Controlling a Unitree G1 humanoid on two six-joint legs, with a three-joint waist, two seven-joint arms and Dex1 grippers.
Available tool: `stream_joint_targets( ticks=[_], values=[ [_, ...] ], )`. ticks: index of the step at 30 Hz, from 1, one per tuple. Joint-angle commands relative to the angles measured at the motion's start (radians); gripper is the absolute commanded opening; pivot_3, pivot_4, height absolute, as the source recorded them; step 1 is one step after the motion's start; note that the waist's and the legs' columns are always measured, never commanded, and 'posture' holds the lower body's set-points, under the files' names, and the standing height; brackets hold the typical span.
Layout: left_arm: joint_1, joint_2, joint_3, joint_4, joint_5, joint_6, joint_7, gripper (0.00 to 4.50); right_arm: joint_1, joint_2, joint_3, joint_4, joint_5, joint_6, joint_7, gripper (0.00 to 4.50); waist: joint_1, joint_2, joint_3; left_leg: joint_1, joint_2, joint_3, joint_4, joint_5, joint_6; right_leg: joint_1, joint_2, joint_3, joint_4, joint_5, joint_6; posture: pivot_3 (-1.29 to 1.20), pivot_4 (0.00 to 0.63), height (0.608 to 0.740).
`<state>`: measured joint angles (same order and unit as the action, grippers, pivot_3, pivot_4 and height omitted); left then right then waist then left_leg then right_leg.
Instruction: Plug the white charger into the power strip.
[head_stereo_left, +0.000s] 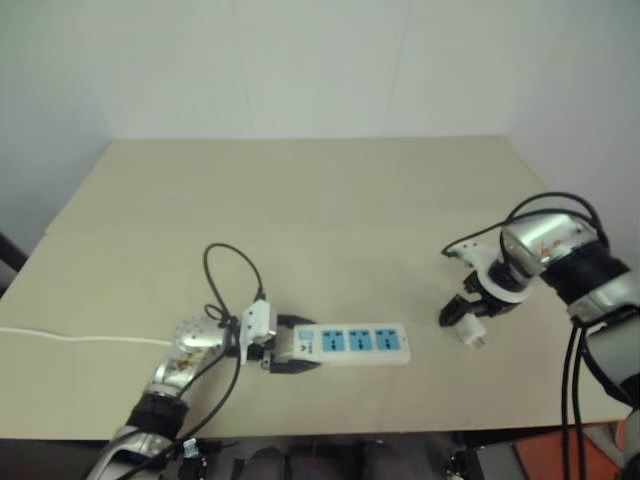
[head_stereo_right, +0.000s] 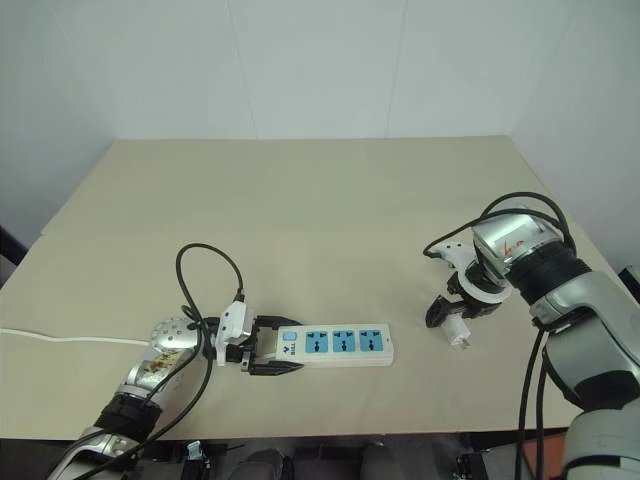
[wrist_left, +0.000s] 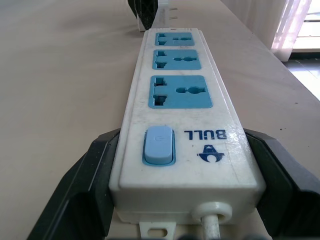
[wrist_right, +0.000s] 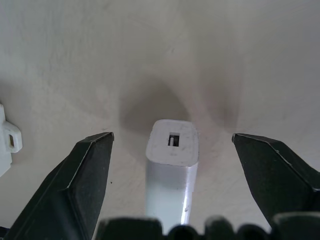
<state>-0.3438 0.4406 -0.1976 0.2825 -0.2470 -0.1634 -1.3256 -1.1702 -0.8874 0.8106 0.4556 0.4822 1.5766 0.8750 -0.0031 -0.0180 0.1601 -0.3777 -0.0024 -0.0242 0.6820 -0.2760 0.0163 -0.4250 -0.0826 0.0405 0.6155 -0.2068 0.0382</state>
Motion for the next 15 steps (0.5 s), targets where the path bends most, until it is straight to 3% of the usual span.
stream_joint_targets(
  ticks=[1,7,13,15],
  values=[
    [0.014,0.004,-0.023,0.006,0.025,0.016,0.014,3.28,0.009,0.003,0.002,-0.029,-0.021,-0.002,0.025,3.30,0.000,0.000,0.000,0.000,0.000,0.000,0.000,0.000,0.000,0.000,0.000,0.000,0.000,0.000,0.000,0.00,0.150,0.740],
    [0.012,0.009,-0.021,0.009,0.029,0.017,0.015,3.28,0.022,0.008,0.001,-0.067,-0.041,-0.010,0.048,1.17,-0.002,0.000,0.000,0.001,0.000,0.000,0.000,0.000,0.000,0.000,0.000,0.000,0.001,0.000,0.000,0.00,0.150,0.740],
    [0.007,0.017,-0.019,0.018,0.033,0.014,0.011,3.28,0.022,-0.007,-0.067,-0.112,-0.067,-0.056,0.042,1.10,-0.004,0.000,0.000,0.001,0.000,0.000,0.000,0.000,0.000,0.000,0.000,0.000,0.001,0.000,0.000,0.00,0.150,0.740],
    [0.004,0.020,-0.019,0.021,0.033,0.014,0.007,3.28,0.008,-0.001,-0.156,-0.108,-0.061,-0.090,0.035,1.10,-0.003,0.000,0.000,0.001,0.000,0.000,0.000,0.000,0.000,0.000,0.000,0.000,0.001,0.000,0.000,0.00,0.150,0.740]
  ],
)
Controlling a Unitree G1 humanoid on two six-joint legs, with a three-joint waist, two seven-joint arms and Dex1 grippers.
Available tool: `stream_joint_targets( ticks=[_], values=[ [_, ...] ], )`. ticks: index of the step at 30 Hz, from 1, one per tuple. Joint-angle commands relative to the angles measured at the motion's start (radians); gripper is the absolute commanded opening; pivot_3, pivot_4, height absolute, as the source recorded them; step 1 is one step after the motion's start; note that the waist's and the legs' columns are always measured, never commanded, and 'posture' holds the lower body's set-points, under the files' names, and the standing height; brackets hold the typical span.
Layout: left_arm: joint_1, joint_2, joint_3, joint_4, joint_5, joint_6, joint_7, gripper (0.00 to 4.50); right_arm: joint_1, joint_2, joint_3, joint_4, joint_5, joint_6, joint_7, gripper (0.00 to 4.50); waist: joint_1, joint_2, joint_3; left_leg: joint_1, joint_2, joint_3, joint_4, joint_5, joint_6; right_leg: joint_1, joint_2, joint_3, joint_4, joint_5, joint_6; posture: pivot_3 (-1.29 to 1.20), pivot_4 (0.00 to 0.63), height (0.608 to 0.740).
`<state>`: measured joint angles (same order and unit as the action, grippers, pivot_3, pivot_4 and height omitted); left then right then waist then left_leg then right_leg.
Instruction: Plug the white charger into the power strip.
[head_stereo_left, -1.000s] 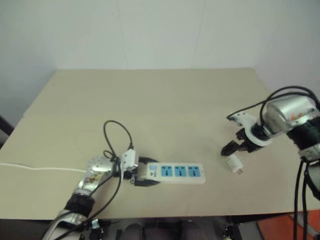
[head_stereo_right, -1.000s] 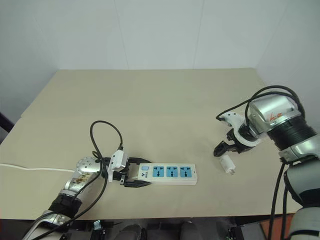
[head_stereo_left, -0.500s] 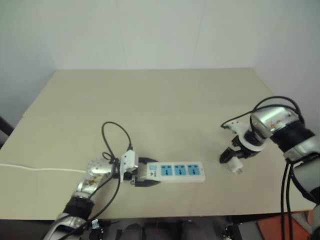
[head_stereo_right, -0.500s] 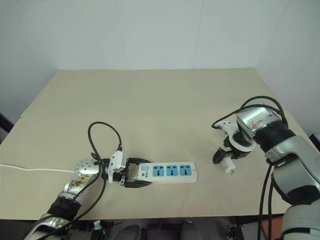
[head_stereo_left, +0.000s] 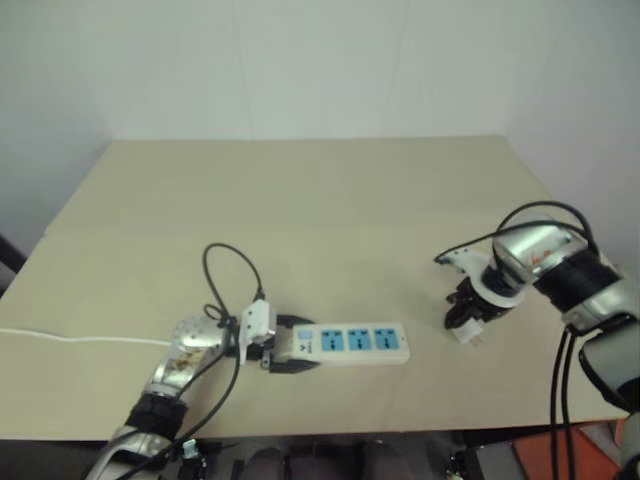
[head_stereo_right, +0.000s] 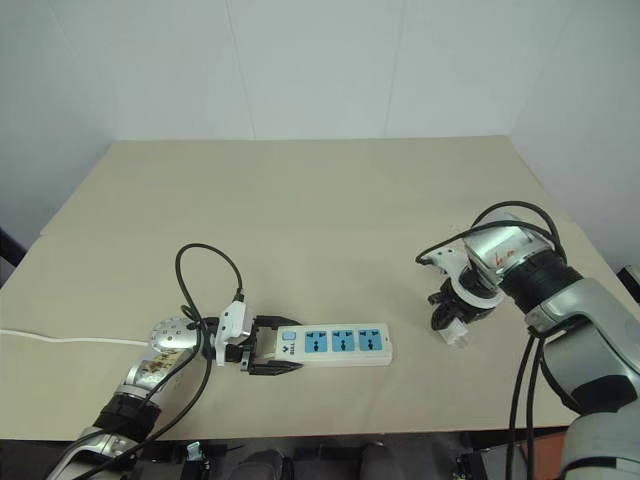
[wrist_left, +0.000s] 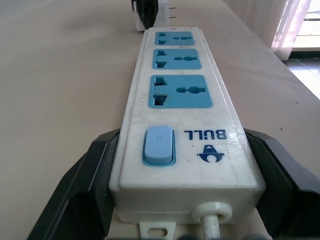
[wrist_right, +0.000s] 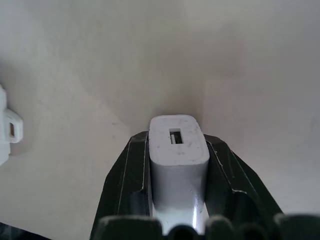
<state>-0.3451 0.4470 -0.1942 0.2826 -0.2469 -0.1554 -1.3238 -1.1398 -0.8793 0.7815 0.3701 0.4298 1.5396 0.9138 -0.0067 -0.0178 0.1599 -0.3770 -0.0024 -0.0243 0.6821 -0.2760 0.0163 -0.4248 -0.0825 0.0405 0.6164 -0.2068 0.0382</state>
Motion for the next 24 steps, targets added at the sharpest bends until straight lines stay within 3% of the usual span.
stream_joint_targets(
  ticks=[1,5,10,17,24],
  values=[
    [0.004,0.015,-0.023,0.022,0.032,0.007,0.003,3.28,-0.030,0.003,-0.194,-0.010,-0.001,-0.071,-0.011,1.10,0.000,0.000,0.000,0.000,0.000,0.000,0.000,0.000,0.000,0.000,0.000,0.000,0.000,0.000,0.000,0.00,0.150,0.740],
    [-0.009,0.014,-0.027,0.035,0.035,0.006,-0.003,3.28,0.083,0.076,-0.589,-0.128,0.074,-0.328,-0.079,1.10,0.000,0.000,0.000,0.000,0.000,0.000,0.000,0.000,0.000,0.000,0.000,0.000,0.000,0.000,0.000,0.00,0.150,0.740],
    [-0.022,0.014,-0.034,0.046,0.035,0.006,-0.006,3.28,0.417,0.205,-0.820,-0.427,0.089,-0.730,-0.089,1.10,0.010,-0.002,-0.001,0.000,0.001,-0.003,-0.001,0.000,0.000,0.003,0.001,-0.003,-0.001,0.000,0.001,0.00,0.150,0.740],
    [-0.036,0.025,-0.030,0.062,0.036,0.004,-0.008,3.28,0.609,0.378,-0.822,-0.483,0.174,-0.981,0.089,1.10,-0.004,-0.002,-0.001,0.005,0.001,-0.001,0.001,0.000,0.000,0.006,0.002,0.000,0.000,0.001,0.001,0.00,0.150,0.740],
    [-0.037,0.038,-0.033,0.065,0.040,0.001,-0.015,3.28,0.706,0.476,-0.685,-0.461,0.089,-1.212,0.229,1.10,-0.007,-0.002,-0.001,0.007,0.001,-0.001,0.001,0.000,0.000,0.005,0.003,0.001,0.004,0.000,0.001,0.00,0.150,0.740]
  ],
)
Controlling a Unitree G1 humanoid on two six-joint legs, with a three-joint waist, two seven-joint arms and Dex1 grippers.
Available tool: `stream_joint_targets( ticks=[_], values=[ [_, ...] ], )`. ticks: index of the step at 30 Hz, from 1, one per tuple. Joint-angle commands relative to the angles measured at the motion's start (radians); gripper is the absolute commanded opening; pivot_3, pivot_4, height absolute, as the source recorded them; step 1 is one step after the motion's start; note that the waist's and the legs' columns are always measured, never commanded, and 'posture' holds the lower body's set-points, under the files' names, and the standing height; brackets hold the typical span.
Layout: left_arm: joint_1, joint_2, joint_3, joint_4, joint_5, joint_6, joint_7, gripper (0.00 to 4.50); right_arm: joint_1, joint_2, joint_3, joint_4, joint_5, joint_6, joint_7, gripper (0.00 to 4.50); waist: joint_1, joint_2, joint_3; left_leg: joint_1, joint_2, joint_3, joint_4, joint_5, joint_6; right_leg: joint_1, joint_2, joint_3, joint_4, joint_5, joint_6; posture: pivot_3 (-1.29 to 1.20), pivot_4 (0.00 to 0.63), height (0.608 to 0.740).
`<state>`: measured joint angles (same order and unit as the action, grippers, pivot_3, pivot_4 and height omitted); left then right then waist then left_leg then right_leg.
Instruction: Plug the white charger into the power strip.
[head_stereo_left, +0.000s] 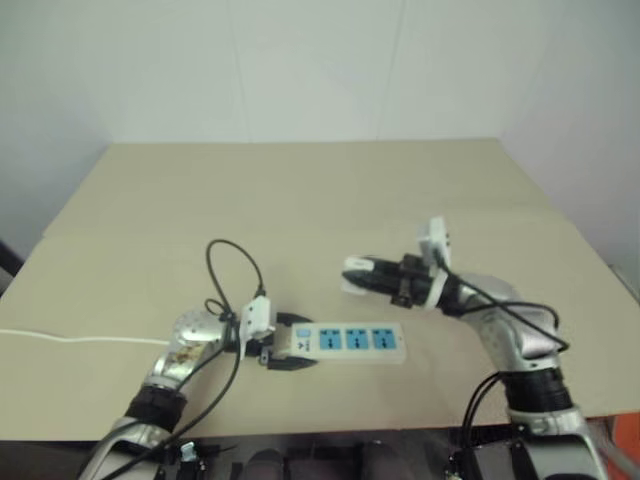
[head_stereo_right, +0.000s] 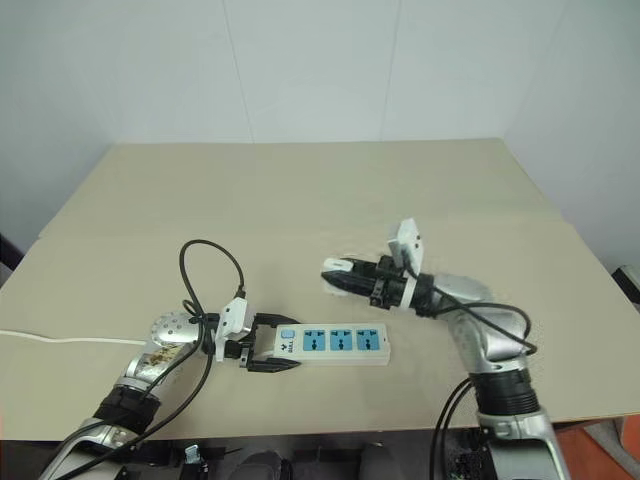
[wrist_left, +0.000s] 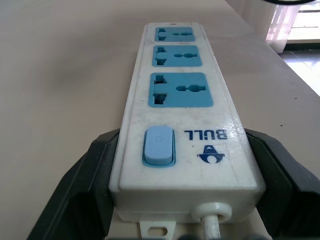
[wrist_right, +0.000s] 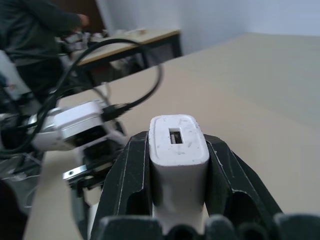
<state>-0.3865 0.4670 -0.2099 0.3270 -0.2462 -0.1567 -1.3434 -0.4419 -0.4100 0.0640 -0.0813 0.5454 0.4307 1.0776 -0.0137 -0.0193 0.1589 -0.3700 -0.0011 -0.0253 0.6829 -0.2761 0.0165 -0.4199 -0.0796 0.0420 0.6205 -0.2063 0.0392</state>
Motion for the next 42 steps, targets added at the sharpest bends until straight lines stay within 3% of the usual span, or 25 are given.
stream_joint_targets(
  ticks=[1,15,21,42],
  values=[
    [0.001,0.016,-0.018,0.024,0.040,0.003,0.005,3.28,0.016,0.013,0.048,0.005,-0.044,-0.143,0.085,1.10,0.000,0.000,0.000,0.000,0.000,0.000,0.000,0.000,0.000,0.000,0.000,0.000,0.001,0.000,0.000,0.00,0.150,0.740],
    [0.005,0.021,-0.023,0.014,0.038,0.010,-0.002,3.28,0.022,0.047,0.089,0.107,-0.099,-0.252,0.134,1.10,0.000,0.000,0.000,0.001,0.000,0.000,0.001,0.000,0.000,0.000,0.000,0.000,0.003,-0.001,-0.001,0.00,0.150,0.740],
    [0.011,0.020,-0.023,0.003,0.037,0.019,0.004,3.28,0.012,0.044,0.138,0.168,-0.199,-0.323,0.125,1.10,0.000,0.000,0.000,0.001,0.000,0.000,0.001,0.000,0.000,0.000,0.001,0.000,0.003,-0.001,-0.001,0.00,0.150,0.740],
    [0.007,0.031,-0.021,0.001,0.039,0.024,0.005,3.28,0.044,0.058,0.160,0.277,-0.254,-0.417,0.136,1.10,-0.001,0.000,0.000,0.002,0.000,0.000,0.000,0.000,0.000,0.000,0.001,0.001,0.004,-0.001,-0.002,0.00,0.150,0.740]
  ],
)
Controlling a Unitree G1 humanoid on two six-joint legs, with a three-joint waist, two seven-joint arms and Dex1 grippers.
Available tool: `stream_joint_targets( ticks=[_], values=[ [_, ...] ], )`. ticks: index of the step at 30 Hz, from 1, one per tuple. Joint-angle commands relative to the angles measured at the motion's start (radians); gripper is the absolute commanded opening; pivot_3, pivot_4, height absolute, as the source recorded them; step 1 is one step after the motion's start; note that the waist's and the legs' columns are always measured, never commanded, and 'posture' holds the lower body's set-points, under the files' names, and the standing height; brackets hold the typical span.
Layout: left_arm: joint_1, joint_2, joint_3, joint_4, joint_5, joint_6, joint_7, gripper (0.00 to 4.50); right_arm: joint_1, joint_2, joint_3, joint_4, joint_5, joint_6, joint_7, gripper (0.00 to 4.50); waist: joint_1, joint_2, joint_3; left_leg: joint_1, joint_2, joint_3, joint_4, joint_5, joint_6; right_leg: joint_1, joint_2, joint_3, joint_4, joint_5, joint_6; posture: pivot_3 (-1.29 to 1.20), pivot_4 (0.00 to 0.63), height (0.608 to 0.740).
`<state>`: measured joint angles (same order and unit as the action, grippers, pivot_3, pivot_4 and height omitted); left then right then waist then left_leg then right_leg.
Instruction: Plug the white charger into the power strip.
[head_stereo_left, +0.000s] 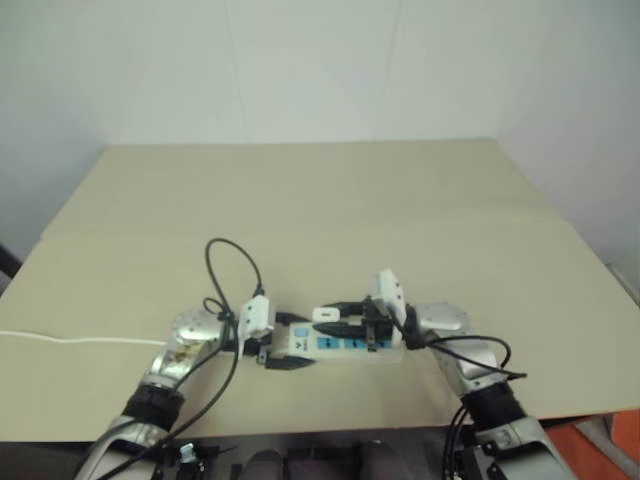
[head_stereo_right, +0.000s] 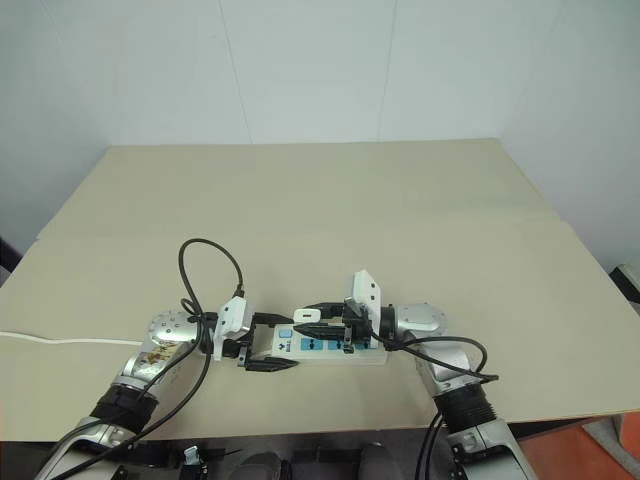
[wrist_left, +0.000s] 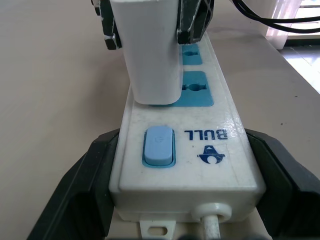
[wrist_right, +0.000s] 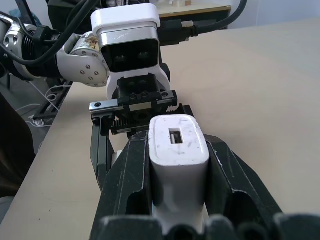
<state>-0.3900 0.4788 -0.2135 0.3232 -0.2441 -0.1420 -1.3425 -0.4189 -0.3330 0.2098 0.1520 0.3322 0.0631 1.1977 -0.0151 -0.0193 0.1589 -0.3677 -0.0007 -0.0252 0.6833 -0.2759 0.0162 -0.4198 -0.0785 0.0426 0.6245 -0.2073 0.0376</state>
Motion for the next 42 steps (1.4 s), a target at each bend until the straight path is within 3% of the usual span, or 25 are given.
stream_joint_targets(
  ticks=[1,11,16,21,31,33,37,42],
  values=[
    [0.009,0.021,-0.016,0.005,0.036,0.009,0.003,3.28,0.025,-0.022,0.019,0.065,-0.050,-0.075,0.023,1.10,0.000,0.000,0.000,0.000,0.000,0.000,0.000,0.000,0.000,0.000,0.000,0.000,0.000,0.000,0.000,0.00,0.150,0.740],
    [0.000,0.042,-0.006,0.009,0.038,0.012,-0.003,3.28,0.035,-0.064,0.050,0.259,-0.085,-0.184,0.094,1.10,0.001,0.000,-0.001,0.003,0.000,0.000,0.000,0.000,0.000,0.004,0.000,0.000,-0.001,0.000,0.000,0.00,0.150,0.740],
    [-0.003,0.054,0.003,0.008,0.039,0.014,-0.001,3.28,0.031,-0.077,0.074,0.330,-0.107,-0.196,0.114,1.10,-0.001,-0.001,-0.001,0.016,0.001,0.000,-0.005,-0.001,0.001,0.018,0.001,-0.001,-0.006,-0.002,0.000,0.00,0.150,0.740],
    [0.003,0.062,0.006,0.000,0.037,0.017,0.007,3.28,0.037,-0.082,0.093,0.320,-0.101,-0.166,0.124,1.10,0.000,-0.002,-0.008,0.016,0.001,-0.001,-0.005,-0.001,0.001,0.018,0.001,-0.001,-0.006,-0.002,0.000,0.00,0.150,0.740],
    [0.005,0.058,-0.003,-0.002,0.031,0.023,0.025,3.28,0.015,-0.120,0.049,0.161,-0.025,-0.019,0.104,4.48,-0.007,-0.012,-0.016,0.017,0.004,-0.001,-0.005,-0.001,0.001,0.018,0.002,-0.001,-0.006,-0.002,-0.002,0.00,0.150,0.740],
    [0.004,0.057,-0.003,-0.008,0.030,0.037,0.033,3.28,0.027,-0.149,0.033,0.118,-0.009,0.017,0.118,4.48,-0.005,-0.012,-0.015,0.017,0.004,-0.001,-0.006,-0.001,0.001,0.017,0.003,-0.001,-0.006,-0.003,-0.002,0.00,0.150,0.740],
    [0.004,0.086,0.040,-0.095,-0.043,0.132,0.019,4.47,0.058,-0.210,-0.021,0.028,0.024,0.039,0.124,4.50,-0.003,-0.012,-0.015,0.015,0.004,-0.001,-0.006,-0.001,0.002,0.016,0.002,-0.001,-0.006,-0.003,-0.002,0.00,0.150,0.740],
    [0.050,0.175,0.152,-0.278,-0.178,0.274,0.013,4.47,0.079,-0.311,-0.150,-0.109,0.120,0.108,0.115,4.50,0.001,-0.007,-0.003,0.011,0.003,-0.001,-0.006,-0.001,0.001,0.013,0.001,-0.001,-0.007,-0.003,-0.002,0.00,0.150,0.740]
  ],
)
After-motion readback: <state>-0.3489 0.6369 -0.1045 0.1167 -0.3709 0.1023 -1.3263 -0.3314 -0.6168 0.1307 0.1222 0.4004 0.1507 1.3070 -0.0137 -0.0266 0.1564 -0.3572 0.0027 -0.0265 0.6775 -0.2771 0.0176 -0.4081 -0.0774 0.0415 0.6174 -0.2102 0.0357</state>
